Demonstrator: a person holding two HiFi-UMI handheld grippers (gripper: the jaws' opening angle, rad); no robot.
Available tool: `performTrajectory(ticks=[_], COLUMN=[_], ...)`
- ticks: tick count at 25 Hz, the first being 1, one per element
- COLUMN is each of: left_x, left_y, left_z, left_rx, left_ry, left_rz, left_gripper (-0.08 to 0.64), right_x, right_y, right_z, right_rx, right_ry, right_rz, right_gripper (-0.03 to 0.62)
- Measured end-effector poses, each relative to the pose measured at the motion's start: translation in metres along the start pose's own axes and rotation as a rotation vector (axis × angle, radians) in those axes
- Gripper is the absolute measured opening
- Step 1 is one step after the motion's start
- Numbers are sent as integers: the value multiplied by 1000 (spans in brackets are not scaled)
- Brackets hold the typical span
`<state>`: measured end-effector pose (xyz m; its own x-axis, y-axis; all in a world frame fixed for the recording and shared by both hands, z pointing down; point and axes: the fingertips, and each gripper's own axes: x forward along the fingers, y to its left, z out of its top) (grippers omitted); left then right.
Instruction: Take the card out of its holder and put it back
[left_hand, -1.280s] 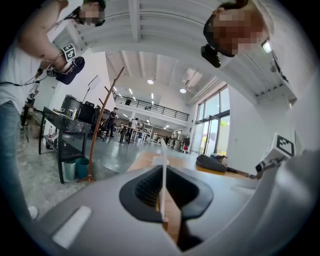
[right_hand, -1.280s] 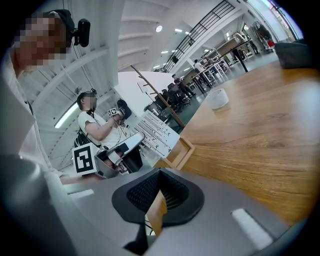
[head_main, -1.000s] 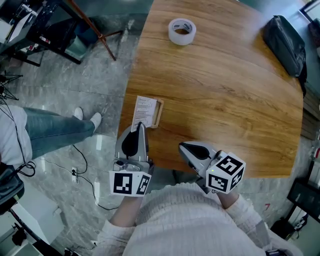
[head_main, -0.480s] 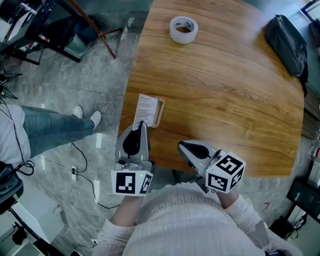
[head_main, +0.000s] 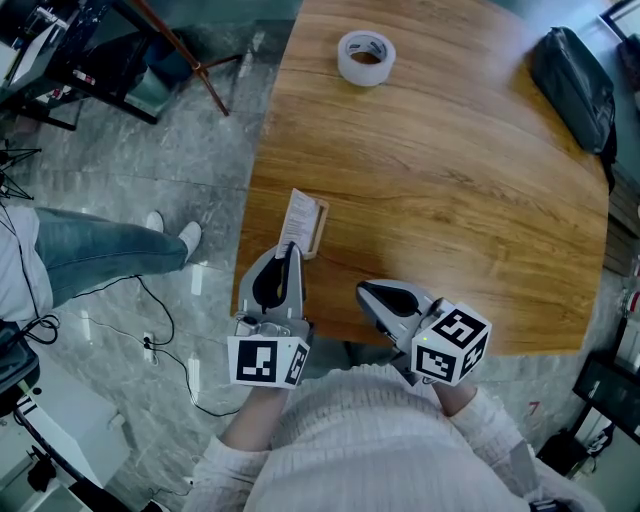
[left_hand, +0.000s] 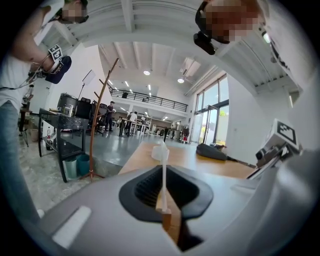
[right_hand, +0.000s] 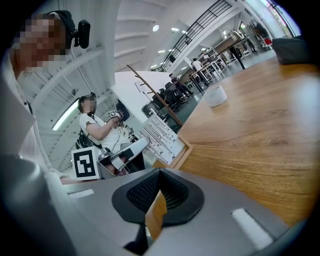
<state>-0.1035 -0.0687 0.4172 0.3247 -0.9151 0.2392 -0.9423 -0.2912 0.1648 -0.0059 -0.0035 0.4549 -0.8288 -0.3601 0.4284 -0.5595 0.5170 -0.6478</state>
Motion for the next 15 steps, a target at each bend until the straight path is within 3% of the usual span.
performTrajectory(ticks=[15], left_x=[3], left_y=[3], left_z=[1], left_rx=[18], left_ry=[-5], left_rz=[-6], left_gripper=[20], right_x=[3], right_y=[-4], right_z=[3], right_rx=[10], right_ry=[-5], right_rz=[-6], right_gripper=[-6])
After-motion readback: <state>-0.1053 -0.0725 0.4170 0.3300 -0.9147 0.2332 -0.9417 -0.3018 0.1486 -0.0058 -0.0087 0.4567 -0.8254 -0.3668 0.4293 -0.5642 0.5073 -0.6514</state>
